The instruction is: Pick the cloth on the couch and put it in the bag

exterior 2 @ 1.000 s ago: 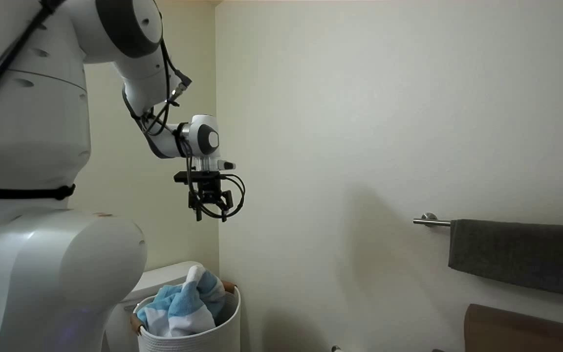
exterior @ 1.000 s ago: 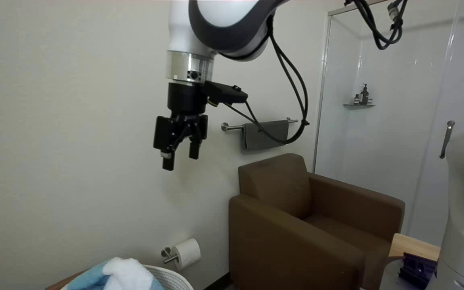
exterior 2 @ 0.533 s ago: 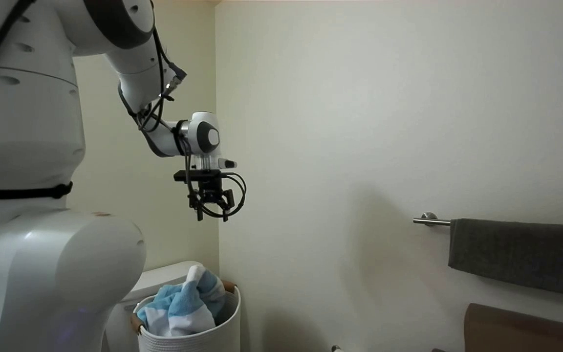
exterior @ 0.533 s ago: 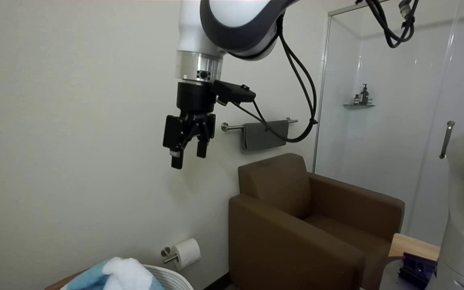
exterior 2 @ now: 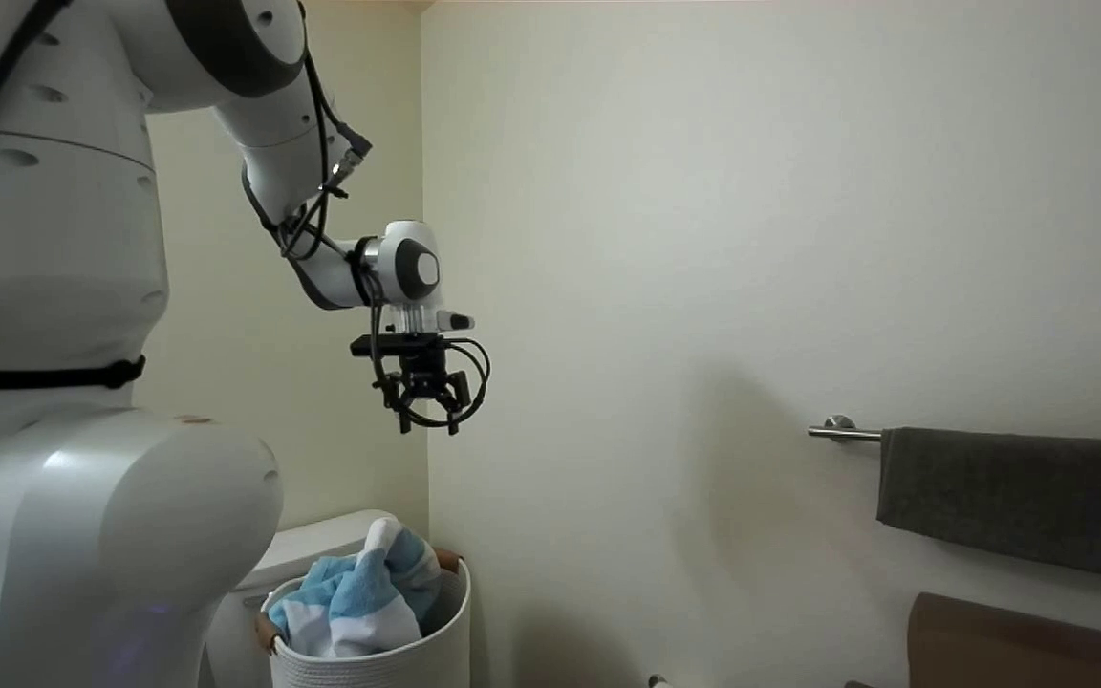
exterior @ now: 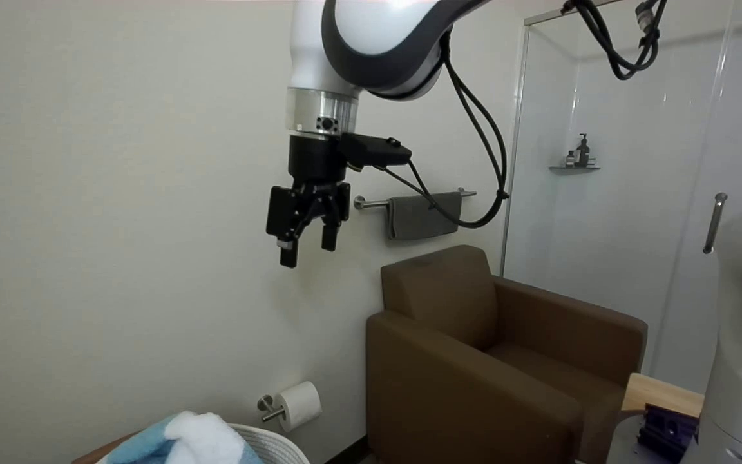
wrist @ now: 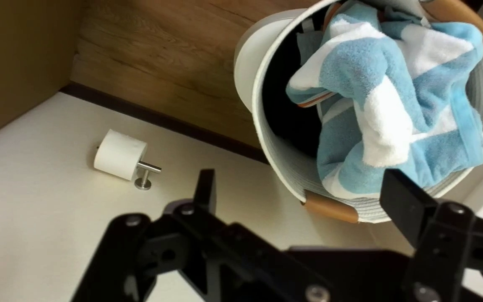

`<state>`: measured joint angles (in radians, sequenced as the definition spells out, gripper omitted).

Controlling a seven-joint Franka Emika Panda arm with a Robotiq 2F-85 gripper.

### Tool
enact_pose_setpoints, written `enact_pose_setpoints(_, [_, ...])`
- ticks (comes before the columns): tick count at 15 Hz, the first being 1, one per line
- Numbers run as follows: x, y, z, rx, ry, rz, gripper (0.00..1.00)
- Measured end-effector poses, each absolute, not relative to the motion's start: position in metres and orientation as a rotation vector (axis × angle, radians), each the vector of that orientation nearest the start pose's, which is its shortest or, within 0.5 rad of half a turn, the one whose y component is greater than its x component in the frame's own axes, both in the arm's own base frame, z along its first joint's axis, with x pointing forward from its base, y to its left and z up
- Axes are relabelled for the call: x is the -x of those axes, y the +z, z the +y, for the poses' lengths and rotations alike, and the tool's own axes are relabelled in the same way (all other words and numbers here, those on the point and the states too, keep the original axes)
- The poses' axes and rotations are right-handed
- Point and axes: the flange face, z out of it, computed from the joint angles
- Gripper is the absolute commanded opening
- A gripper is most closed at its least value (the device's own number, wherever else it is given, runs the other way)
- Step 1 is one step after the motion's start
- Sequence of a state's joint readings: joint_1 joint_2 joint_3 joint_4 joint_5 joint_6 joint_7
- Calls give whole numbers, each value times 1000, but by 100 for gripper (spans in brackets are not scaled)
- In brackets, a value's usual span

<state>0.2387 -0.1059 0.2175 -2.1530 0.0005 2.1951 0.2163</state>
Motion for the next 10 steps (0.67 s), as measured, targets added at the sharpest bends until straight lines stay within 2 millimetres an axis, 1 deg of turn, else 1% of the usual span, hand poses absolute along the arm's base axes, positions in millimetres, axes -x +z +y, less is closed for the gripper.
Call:
enact_pose_setpoints(3, [-489, 454, 205, 3149, -239, -190, 100])
enact_pose_setpoints(6, [-498, 448, 175, 3207, -234, -6, 100])
enact_pose_setpoints(8, [-500, 445, 162, 3225, -218, 106, 100])
enact_pose_setpoints(10, [-499, 444, 158, 3213, -195, 150, 100])
